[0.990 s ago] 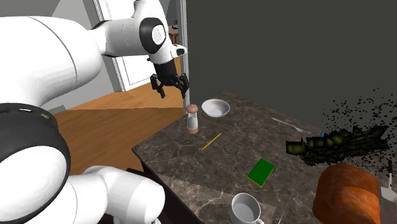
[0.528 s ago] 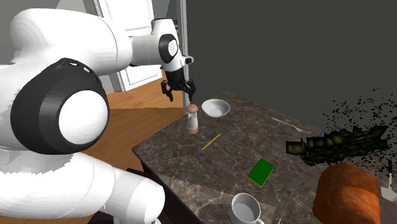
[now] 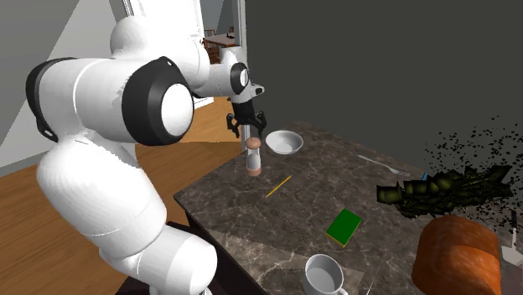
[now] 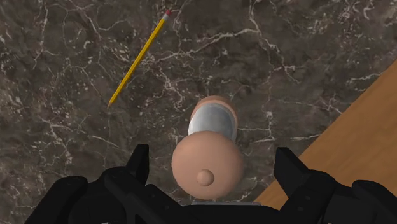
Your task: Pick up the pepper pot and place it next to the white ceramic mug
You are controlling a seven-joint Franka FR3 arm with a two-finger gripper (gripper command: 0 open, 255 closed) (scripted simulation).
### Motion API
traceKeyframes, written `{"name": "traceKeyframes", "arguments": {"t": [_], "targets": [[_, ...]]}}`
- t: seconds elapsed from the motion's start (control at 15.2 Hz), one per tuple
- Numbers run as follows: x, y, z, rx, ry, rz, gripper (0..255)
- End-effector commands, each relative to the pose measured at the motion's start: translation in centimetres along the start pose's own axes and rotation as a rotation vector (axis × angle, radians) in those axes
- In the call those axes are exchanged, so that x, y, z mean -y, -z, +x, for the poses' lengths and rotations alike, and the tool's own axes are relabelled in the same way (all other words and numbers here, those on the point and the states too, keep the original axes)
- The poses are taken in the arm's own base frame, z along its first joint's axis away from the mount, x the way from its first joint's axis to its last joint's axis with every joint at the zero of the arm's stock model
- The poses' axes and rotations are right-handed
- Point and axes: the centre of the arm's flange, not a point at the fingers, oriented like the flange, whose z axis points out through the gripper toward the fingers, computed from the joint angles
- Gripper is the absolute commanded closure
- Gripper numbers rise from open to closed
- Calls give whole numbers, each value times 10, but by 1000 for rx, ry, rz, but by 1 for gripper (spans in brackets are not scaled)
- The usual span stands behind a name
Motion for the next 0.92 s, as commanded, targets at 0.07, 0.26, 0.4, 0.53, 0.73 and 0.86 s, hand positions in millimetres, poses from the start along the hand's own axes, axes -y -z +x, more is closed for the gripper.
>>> {"name": "traceKeyframes", "arguments": {"t": [0.07,0.26,0.4,0.53,0.73,0.86], "targets": [[2,-20,20,9,14,-2,0],[2,-36,20,9,14,-2,0],[2,-46,20,9,14,-2,0],[2,-60,20,9,14,-2,0],[2,-60,20,9,14,-2,0],[2,-60,20,9,14,-2,0]]}}
